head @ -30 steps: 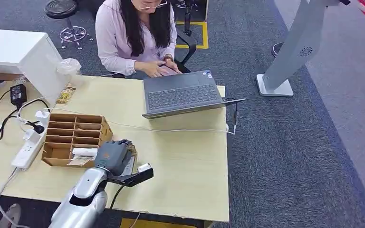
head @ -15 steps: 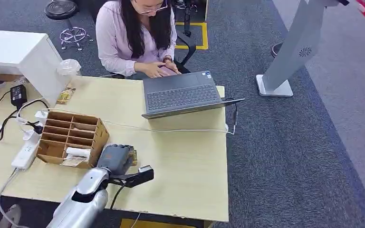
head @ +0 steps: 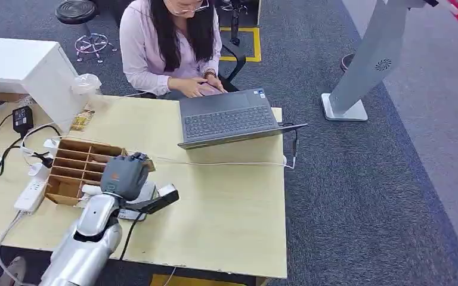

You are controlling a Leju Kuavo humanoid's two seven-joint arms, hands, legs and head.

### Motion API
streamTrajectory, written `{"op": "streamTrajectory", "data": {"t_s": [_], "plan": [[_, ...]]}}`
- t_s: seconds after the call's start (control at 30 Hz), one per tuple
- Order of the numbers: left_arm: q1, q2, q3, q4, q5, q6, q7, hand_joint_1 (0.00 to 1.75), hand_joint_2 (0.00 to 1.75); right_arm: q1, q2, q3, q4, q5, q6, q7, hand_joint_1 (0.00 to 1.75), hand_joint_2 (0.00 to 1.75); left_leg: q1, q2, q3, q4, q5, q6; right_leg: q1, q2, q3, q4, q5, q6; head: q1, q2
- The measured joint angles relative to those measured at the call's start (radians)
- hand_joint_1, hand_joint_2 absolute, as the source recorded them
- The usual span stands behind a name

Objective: Pass the card to the sensor for recognition and then transmit it.

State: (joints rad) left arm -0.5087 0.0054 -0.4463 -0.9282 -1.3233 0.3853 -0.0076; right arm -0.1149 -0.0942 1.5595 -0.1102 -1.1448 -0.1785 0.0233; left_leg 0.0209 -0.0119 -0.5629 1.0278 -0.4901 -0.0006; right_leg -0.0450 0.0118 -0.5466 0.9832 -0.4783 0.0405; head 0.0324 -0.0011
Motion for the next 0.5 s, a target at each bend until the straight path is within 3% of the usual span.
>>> {"op": "streamTrajectory", "data": {"t_s": [0.2,0.5], "plan": [[-0.057,0.050,0.056,-0.059,-0.010,0.021,-0.033,1.75,1.75,-0.001,0.000,0.000,0.000,0.011,0.000,-0.004,0.00,1.75,0.000,0.000,-0.001,0.000,0.000,0.000,0.000,0.000,0.000,0.000,0.000,0.000,0.000,0.000],[-0.094,0.069,0.095,-0.082,-0.063,0.075,-0.023,1.75,1.75,-0.001,0.000,0.000,0.000,0.033,0.014,-0.005,0.00,1.75,0.000,0.000,-0.001,0.000,0.000,0.000,0.000,0.000,-0.001,0.000,0.000,0.000,0.000,0.000]]}}
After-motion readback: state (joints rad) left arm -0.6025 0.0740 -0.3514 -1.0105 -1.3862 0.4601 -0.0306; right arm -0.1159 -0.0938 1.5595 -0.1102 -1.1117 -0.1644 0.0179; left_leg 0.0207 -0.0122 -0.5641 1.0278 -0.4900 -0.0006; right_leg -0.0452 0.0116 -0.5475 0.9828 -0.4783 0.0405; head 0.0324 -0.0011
